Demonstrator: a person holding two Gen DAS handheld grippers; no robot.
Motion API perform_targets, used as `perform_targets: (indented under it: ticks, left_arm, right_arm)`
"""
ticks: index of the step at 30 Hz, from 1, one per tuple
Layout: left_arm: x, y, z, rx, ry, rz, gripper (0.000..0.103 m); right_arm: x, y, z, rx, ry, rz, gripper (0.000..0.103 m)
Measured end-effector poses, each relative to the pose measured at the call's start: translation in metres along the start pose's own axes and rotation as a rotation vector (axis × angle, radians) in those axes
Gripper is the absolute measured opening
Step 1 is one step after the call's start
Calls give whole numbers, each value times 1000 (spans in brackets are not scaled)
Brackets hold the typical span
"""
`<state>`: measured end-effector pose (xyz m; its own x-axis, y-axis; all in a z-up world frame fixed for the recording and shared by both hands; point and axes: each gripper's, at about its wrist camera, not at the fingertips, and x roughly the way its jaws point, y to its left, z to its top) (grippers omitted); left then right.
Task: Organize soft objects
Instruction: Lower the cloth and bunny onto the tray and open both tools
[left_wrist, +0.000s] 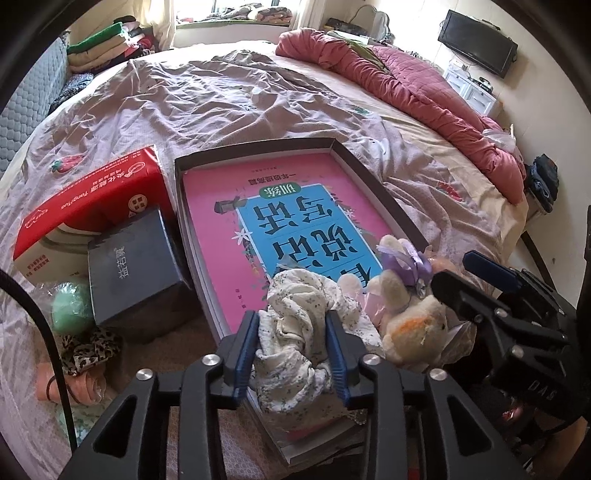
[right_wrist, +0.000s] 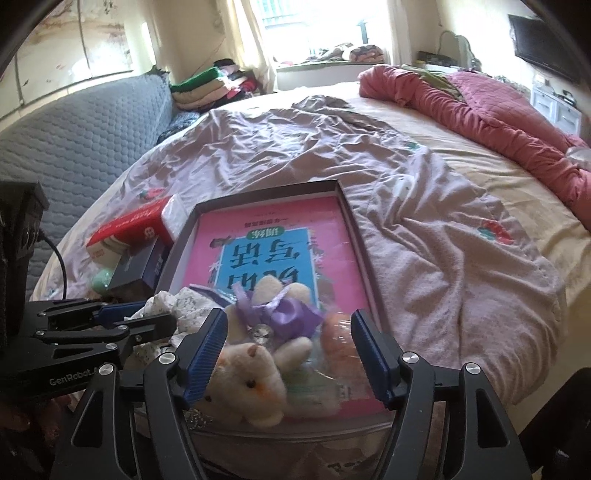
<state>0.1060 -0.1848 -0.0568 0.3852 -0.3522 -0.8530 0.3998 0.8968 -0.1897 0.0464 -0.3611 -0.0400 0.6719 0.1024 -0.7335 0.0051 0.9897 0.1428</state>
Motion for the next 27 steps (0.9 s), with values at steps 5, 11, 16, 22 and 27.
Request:
perform_targets:
  ticks: [5, 11, 16, 22, 27]
  left_arm:
    - [-4, -3, 1, 11, -4, 14, 43]
    - [-8, -5, 0, 14, -3, 29, 45]
    - [-14, -4, 1, 13, -16, 35, 52]
    - [-23, -3, 1, 8, -42, 50, 56]
    - [-29, -4, 2, 13, -50, 64, 56]
  right_arm:
    - [-9, -6, 1, 21, -16, -9, 72]
    - [-13, -4, 1, 1, -16, -21, 72]
    - [-17, -2, 1, 1, -20, -18, 73]
    - [-22, 3, 3, -11, -35, -15, 74]
    - [-26, 3, 4, -13, -36, -17, 74]
